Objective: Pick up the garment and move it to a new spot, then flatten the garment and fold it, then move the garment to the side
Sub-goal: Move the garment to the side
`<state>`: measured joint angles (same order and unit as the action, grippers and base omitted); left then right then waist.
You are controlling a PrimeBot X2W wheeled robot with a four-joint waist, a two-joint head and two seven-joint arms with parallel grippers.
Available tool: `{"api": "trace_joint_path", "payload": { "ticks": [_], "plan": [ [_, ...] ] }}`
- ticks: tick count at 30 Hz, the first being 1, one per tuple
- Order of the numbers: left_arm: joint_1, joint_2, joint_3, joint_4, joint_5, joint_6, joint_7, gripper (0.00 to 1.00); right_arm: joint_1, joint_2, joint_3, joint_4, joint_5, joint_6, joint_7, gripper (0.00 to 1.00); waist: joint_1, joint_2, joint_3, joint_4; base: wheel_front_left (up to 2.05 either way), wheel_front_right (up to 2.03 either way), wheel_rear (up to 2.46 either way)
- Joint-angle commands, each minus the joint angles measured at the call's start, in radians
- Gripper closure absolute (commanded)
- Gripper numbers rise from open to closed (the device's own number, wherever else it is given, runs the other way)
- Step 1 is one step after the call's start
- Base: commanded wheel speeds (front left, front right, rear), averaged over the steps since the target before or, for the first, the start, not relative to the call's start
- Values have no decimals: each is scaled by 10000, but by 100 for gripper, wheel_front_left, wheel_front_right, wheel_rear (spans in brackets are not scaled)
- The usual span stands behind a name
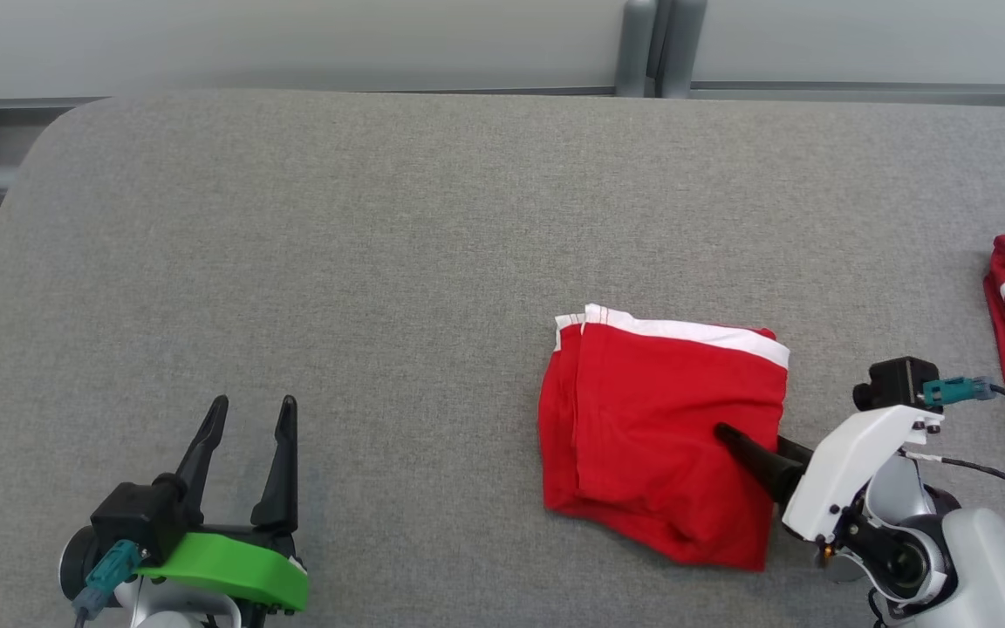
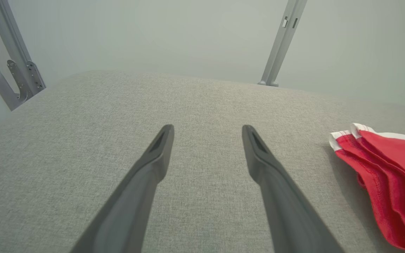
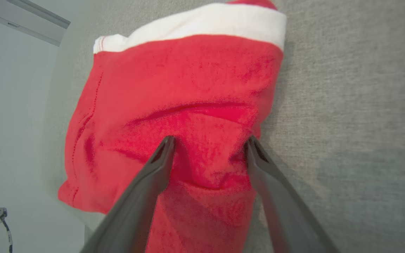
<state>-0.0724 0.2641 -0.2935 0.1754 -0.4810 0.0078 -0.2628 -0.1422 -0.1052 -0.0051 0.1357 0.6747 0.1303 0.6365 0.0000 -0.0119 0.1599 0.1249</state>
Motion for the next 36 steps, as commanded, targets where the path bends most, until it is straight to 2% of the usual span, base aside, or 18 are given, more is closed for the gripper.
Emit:
{"api": "trace_joint_path", "payload": {
  "ticks": [1, 2, 9, 17, 24, 30, 36],
  "plan": [
    [-109, -40, 8, 42, 92, -29, -21, 0, -152, 30, 76, 72, -40, 7, -123, 78, 0, 119, -28, 107, 0, 0, 0],
    [-113, -65, 19, 49, 112, -36, -21, 0, -230, 92, 245, 179, -41, 7, -193, 100, 0, 119, -46, 130, 0, 0, 0],
    [189, -79, 136, -67, 204, 9, -21, 0, -439, 107, 749, 304, 306, 6, -711, 100, 0, 119, -162, -231, 0, 0, 0],
    [132, 139, 209, -529, 358, 51, 27, 0, -142, -385, 922, -3, 380, 6, -717, 100, 0, 119, 86, -1957, 0, 0, 0],
    [-206, 288, 84, -900, 488, 71, 246, 0, 123, -1230, 608, -263, 364, 6, -766, 100, 0, 119, 561, -3215, 0, 0, 0],
    [-420, 331, -48, -965, 553, 50, 400, 0, -757, -2298, 1268, -691, -302, 6, -477, 100, 0, 119, 824, -3497, 0, 0, 0],
    [-541, 436, -119, -1020, 606, 30, 528, 0, -2276, -3181, 2076, -1131, -420, 6, 245, 100, 0, 119, 1047, -3374, 0, 0, 0]
  ]
}}
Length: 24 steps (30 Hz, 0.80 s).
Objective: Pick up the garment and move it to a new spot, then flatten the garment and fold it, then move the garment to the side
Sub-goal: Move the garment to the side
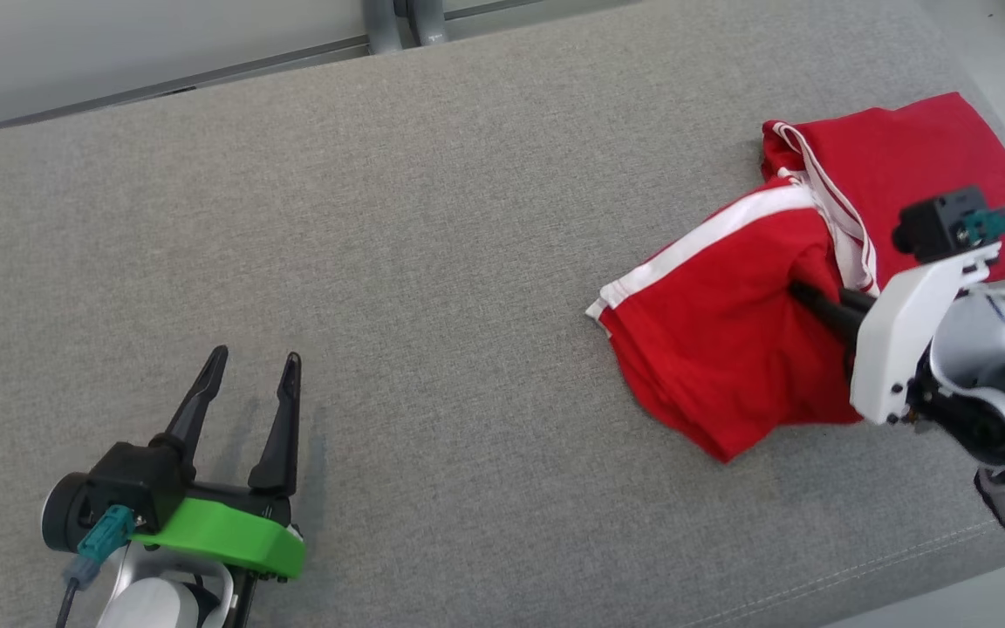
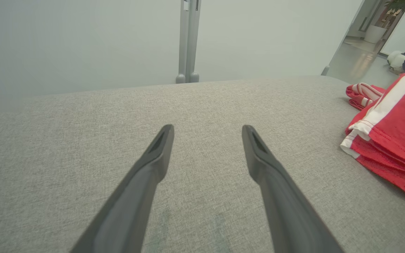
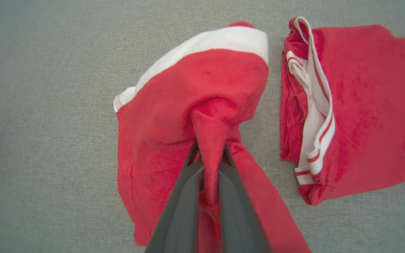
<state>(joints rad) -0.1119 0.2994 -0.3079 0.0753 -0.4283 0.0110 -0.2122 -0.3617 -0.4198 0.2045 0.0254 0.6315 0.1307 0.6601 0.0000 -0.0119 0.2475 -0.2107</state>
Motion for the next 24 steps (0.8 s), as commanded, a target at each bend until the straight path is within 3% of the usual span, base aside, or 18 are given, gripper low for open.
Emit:
{"api": "trace_joint_path", "payload": {
  "ticks": [1, 13, 24],
  "plan": [
    [-180, 126, 68, -38, 75, 52, 30, 0, -663, -272, 59, -106, 106, 2, 379, 100, 0, 119, 267, 85, 0, 0, 0],
    [-365, 165, 28, -72, -42, 4, -40, 0, -2267, -1702, -1263, 103, 469, 1, 2369, 100, 0, 119, 791, 727, 0, 0, 0],
    [-856, 220, -116, -139, 23, -72, 119, 0, -2489, -2517, -1491, 1300, -463, 1, 2143, 100, 0, 119, 1296, 958, 0, 0, 0]
  ]
}}
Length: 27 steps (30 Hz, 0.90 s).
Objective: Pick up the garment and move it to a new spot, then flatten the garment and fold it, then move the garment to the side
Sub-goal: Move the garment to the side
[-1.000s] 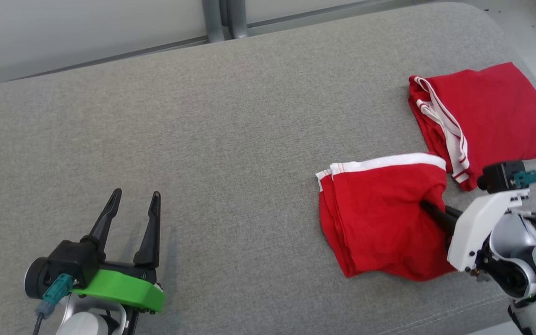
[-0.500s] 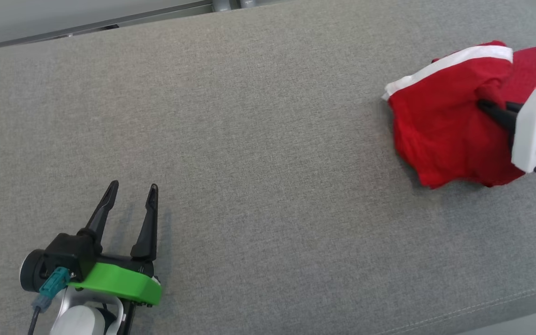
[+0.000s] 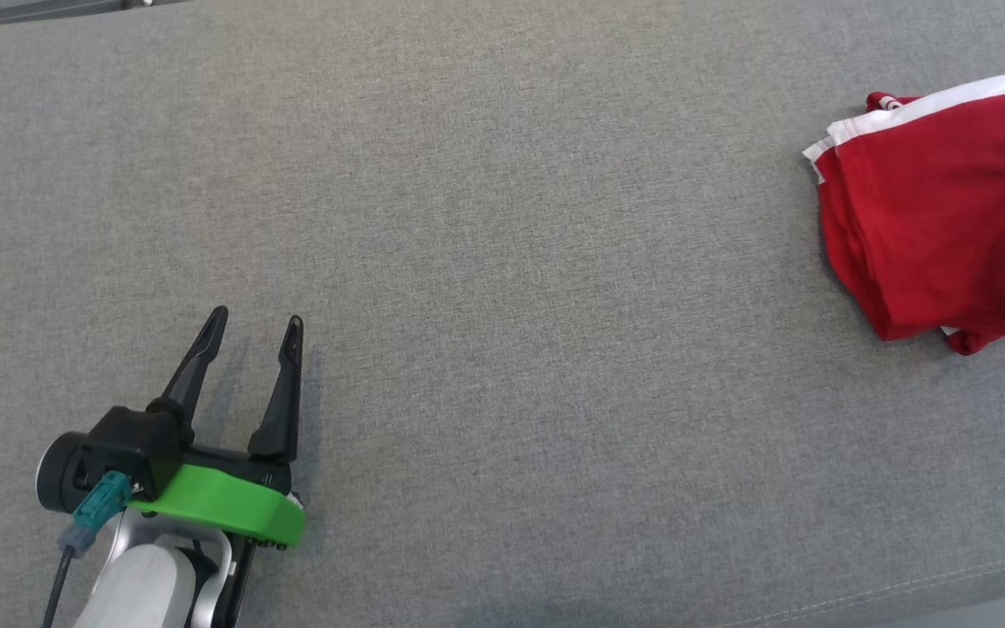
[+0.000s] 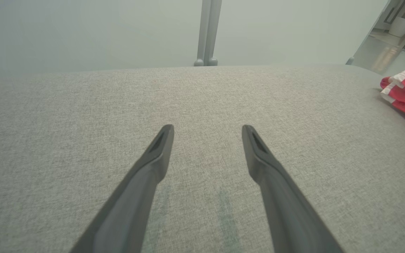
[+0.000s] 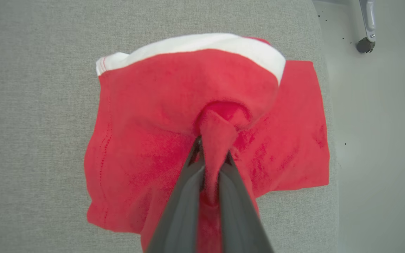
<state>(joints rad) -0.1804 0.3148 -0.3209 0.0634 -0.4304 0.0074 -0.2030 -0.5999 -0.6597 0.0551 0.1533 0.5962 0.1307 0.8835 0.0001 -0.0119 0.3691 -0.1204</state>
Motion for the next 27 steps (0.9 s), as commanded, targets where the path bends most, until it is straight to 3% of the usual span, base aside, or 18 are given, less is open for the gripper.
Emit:
{"api": "trace_joint_path", "payload": {
  "ticks": [1, 8, 12, 17, 18, 19, 20, 24, 27],
  "plan": [
    [-205, 82, -8, -14, 59, -46, 56, 0, -128, -250, 63, 135, -272, 1, -218, 100, -1, 119, 120, 65, 0, 0, 0],
    [-359, 91, -165, 55, 95, -80, 132, 0, -414, -654, 199, 1149, -1052, -1, -1567, 100, -1, 119, 252, 201, 0, 0, 0],
    [-441, 57, -205, 48, 65, -34, 146, 0, -564, -637, 177, 2157, -1786, -1, -2659, 100, -1, 119, 297, 296, 0, 0, 0],
    [-470, 51, -249, 32, 79, 6, 140, 0, -485, -589, 38, 2990, -2379, -1, -3265, 100, -1, 119, 320, 371, 0, 0, 0],
    [-478, 63, -242, 21, 80, 13, 130, 0, -484, -559, -16, 3150, -2580, -1, -3507, 87, -1, 119, 329, 375, 0, 0, 0],
    [-485, 67, -237, 6, 76, 25, 118, 0, -502, -500, -99, 3322, -2799, -1, -3825, 59, -1, 119, 339, 377, 0, 0, 0],
    [-490, 70, -241, 1, 77, 27, 105, 0, -531, -418, -190, 3468, -3031, -1, -4208, 0, -1, 119, 337, 384, 0, 0, 0],
    [-492, 59, -232, -1, 21, 98, 86, 0, -555, 113, -588, 4170, -3951, -1, -5483, 0, -1, 119, 278, 396, 0, 0, 0],
    [-407, 76, -226, 11, -30, 110, 93, 0, -537, 416, -695, 4709, -4385, -1, -5826, 0, -1, 119, 169, 369, 0, 0, 0]
  ]
}}
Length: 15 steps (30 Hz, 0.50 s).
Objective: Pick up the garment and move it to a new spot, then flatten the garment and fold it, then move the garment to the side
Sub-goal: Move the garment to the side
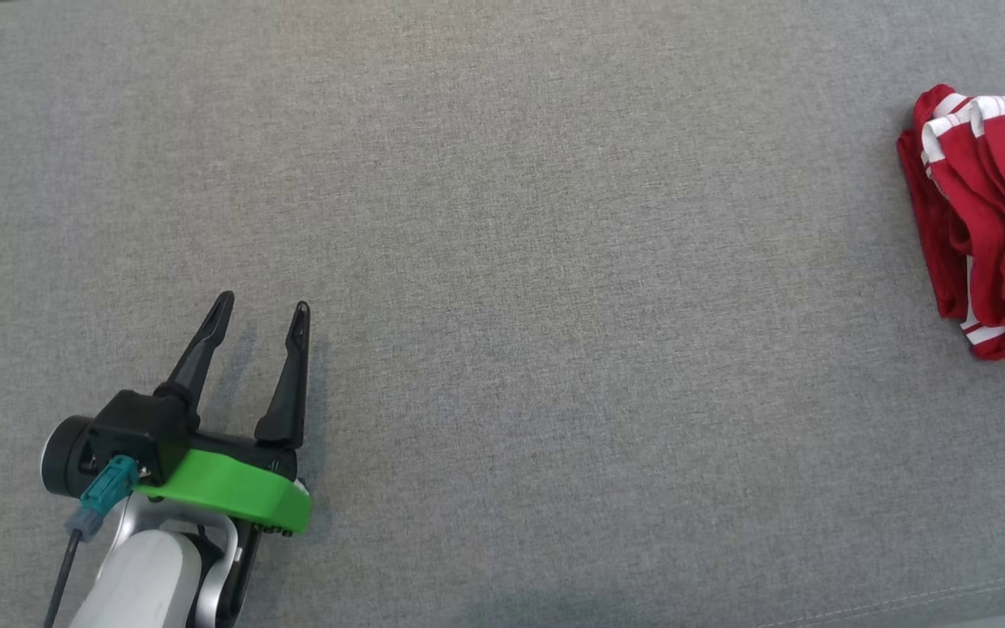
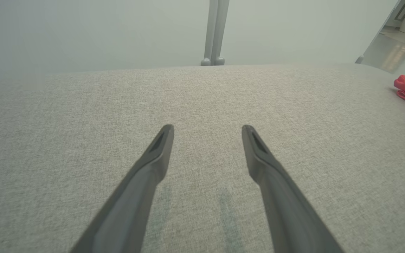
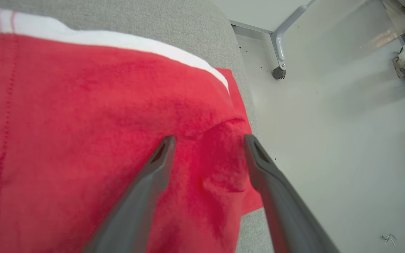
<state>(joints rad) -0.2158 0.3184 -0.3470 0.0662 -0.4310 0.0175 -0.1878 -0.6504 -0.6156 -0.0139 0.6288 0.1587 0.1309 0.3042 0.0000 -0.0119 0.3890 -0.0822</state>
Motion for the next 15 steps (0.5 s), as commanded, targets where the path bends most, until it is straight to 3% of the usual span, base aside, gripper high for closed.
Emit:
{"api": "trace_joint_path", "payload": {
  "ticks": [1, 8, 15],
  "plan": [
    [-12, 59, 49, -17, -36, 35, -66, 0, -29, 43, -54, 89, -110, -3, -120, 0, 0, 119, -74, -28, 0, 0, 0],
    [287, 59, 97, 32, -153, 162, -148, 0, 78, 413, -480, 252, -578, -3, -1375, 0, 0, 119, -594, -135, 0, 0, 0],
    [758, 10, 206, 160, -290, 312, -343, 0, 621, 838, -158, -1067, -222, -4, -2834, 0, 0, 119, -1464, -87, 0, 0, 0]
  ]
}}
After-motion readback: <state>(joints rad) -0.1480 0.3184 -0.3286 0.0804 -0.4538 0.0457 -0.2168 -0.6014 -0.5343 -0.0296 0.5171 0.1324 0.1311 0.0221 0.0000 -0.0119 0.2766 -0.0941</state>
